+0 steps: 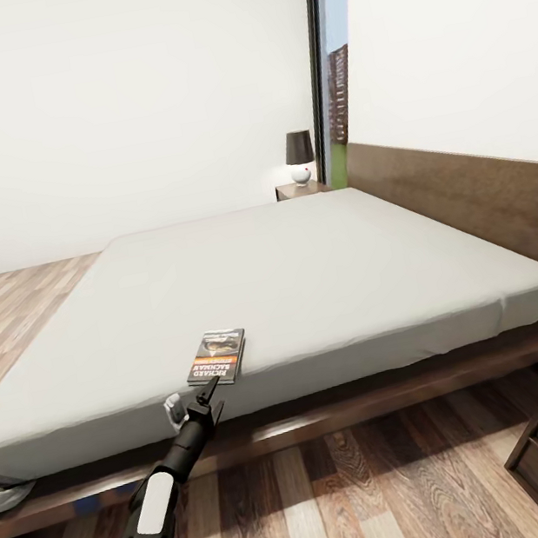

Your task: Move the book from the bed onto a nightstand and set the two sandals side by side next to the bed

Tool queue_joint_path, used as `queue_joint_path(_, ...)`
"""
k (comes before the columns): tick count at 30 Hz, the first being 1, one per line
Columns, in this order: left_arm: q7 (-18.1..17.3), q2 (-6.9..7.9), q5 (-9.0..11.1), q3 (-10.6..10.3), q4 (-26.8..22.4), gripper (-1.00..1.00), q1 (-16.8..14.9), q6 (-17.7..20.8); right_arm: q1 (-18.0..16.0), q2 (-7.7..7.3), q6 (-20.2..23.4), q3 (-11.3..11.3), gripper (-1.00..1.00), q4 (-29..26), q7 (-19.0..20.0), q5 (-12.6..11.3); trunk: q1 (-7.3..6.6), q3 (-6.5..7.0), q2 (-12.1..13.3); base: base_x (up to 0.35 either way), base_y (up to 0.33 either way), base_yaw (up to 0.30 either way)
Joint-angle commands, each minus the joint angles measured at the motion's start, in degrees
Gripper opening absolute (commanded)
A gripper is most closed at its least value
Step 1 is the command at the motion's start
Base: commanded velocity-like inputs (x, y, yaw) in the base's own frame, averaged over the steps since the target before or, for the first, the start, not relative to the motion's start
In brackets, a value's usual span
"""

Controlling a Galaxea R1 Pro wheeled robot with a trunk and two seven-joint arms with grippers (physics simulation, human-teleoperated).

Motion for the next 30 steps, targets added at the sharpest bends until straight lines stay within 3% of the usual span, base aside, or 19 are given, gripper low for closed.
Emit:
queue_joint_path(1, -0.1, -0.05, 0.2, 0.2, 0.0, 1.0, 0.0, 0.5, -0.1, 0.01, -0.2, 0.5, 1.0, 0.2, 0.3, -0.4, -0.01, -0.05, 0.0, 0.0, -0.006, 0.0)
queue_joint_path(19, -0.1, 0.12, 0.2, 0.3, 0.0, 1.0, 0.0, 0.5, -0.1, 0.01, -0.2, 0.4, 1.0, 0.2, 0.3, -0.4, -0.01, -0.05, 0.0, 0.003, -0.001, 0.0)
queue_joint_path(30, -0.1, 0.13, 0.2, 0.4, 0.0, 1.0, -0.1, 0.5, -0.1, 0.01, -0.2, 0.4, 1.0, 0.3, 0.3, -0.3, -0.01, -0.05, 0.0, 0.103, 0.0, 0.0)
